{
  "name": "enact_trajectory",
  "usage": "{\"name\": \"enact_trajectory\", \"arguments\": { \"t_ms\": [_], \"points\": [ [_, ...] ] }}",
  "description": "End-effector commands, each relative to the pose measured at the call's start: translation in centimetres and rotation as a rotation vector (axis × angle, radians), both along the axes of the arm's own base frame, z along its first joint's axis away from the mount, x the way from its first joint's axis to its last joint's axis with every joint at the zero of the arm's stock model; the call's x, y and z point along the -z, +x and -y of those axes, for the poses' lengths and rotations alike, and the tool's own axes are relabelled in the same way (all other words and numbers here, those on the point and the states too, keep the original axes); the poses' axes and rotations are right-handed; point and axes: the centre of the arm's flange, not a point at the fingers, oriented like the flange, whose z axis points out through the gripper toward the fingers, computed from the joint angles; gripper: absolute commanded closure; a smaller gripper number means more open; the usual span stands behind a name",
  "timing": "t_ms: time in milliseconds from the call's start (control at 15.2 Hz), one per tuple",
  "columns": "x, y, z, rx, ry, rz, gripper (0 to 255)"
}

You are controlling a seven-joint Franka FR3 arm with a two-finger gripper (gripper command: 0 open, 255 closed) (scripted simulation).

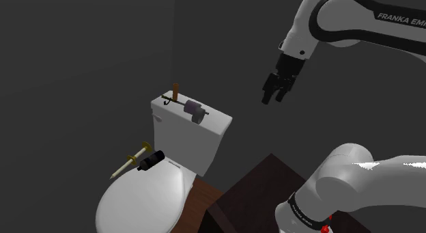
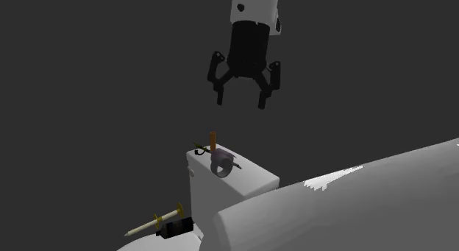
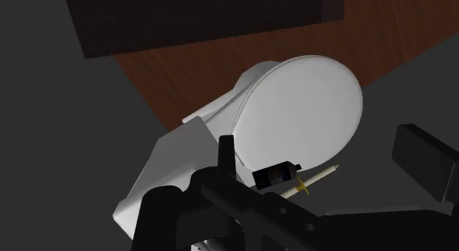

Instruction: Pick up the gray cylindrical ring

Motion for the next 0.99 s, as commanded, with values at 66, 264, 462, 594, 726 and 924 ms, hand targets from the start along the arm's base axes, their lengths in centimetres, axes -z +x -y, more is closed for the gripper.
{"name": "enact_trajectory", "arguments": {
  "t_ms": [66, 264, 462, 594, 726, 924],
  "points": [
    [1.0, 0.7, -0.4, 0.015, -0.004, 0.009, 0],
    [3.8, 2.7, -1.3, 0.059, -0.017, 0.038, 0],
    [6.7, 4.9, -2.2, 0.103, -0.030, 0.066, 0],
    [8.5, 6.4, -2.7, 0.132, -0.039, 0.084, 0],
    [10.3, 8.0, -3.1, 0.161, -0.047, 0.103, 0],
    [13.0, 10.4, -3.7, 0.205, -0.060, 0.131, 0]
  ]
}}
